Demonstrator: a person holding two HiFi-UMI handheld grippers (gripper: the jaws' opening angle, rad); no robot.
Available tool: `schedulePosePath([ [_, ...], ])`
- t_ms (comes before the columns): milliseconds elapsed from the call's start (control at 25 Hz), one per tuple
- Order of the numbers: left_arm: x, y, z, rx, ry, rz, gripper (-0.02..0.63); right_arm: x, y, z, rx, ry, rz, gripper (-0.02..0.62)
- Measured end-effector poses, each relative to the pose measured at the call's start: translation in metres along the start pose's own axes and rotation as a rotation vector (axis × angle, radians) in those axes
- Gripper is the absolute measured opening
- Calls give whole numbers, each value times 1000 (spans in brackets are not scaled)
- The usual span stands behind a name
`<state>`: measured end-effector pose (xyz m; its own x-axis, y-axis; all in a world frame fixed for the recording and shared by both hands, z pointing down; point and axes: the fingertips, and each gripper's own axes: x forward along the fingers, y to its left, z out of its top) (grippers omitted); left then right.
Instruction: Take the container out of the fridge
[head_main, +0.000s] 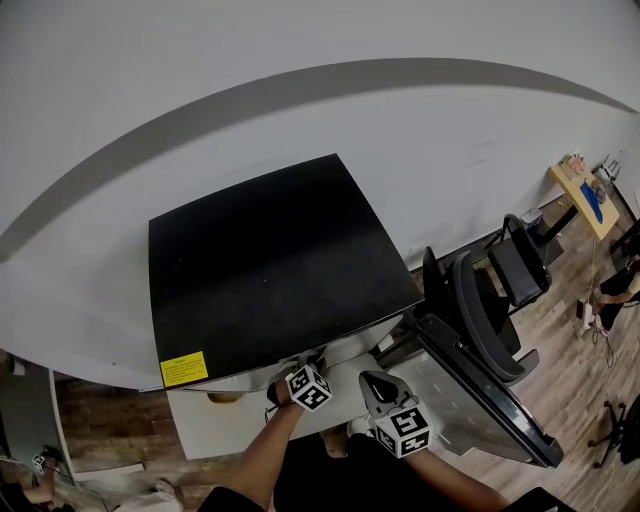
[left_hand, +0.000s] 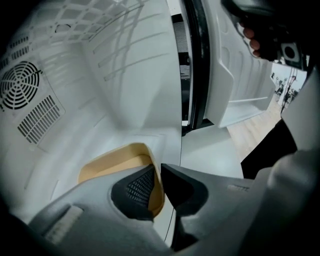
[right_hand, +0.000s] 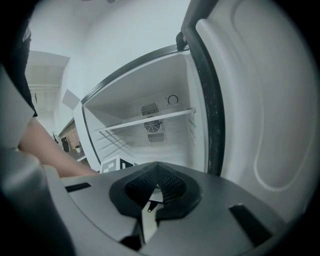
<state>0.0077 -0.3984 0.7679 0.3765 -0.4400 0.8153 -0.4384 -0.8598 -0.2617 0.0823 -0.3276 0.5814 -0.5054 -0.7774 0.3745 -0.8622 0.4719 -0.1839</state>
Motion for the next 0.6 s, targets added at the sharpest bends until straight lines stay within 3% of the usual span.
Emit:
schedulePosePath([
  [200, -24, 3, -2, -11, -30, 67, 43, 2, 1, -1, -2, -1, 29, -5],
  [600, -69, -11, 1, -47, -79, 123, 31, -1, 6, 0, -21, -18, 96, -4],
])
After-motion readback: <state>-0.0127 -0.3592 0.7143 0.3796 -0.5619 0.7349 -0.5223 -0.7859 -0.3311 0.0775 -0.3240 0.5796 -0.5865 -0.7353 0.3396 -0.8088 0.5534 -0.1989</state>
